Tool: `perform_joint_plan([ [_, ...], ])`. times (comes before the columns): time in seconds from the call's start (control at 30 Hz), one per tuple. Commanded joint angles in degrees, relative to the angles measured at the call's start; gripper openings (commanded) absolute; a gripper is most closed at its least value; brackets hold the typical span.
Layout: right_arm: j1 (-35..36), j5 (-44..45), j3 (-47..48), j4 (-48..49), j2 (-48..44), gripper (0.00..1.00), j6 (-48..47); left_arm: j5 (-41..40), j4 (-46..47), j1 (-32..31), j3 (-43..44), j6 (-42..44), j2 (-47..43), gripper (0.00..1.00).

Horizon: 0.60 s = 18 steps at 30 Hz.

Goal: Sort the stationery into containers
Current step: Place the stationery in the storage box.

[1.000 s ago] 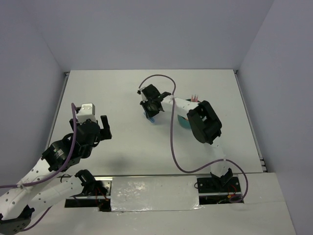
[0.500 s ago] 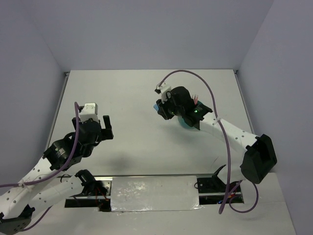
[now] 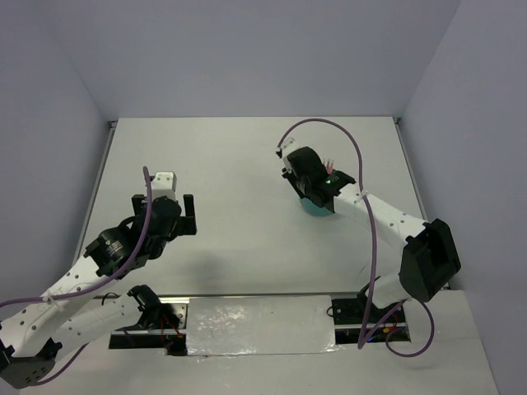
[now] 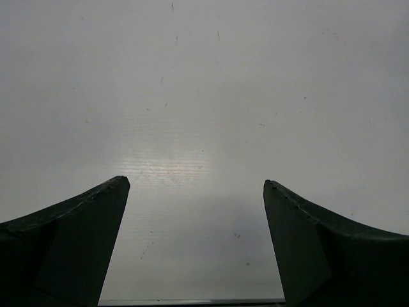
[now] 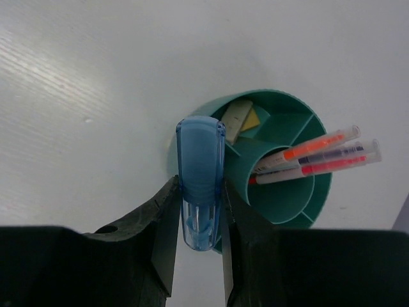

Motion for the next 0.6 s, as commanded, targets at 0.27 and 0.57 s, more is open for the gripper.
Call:
perform_joint_plan([
  [0.27,-4.15,5.76,2.72,-1.50,3.47,0.11,-0.46,1.41,2.85,0.29,0.29,1.86,-1.01,0.99],
  [0.57,-4.24,3.39,1.76,-1.33,2.95,0.34,0.06,1.85,3.03,0.29,0.20,2.21,-1.27,0.99],
])
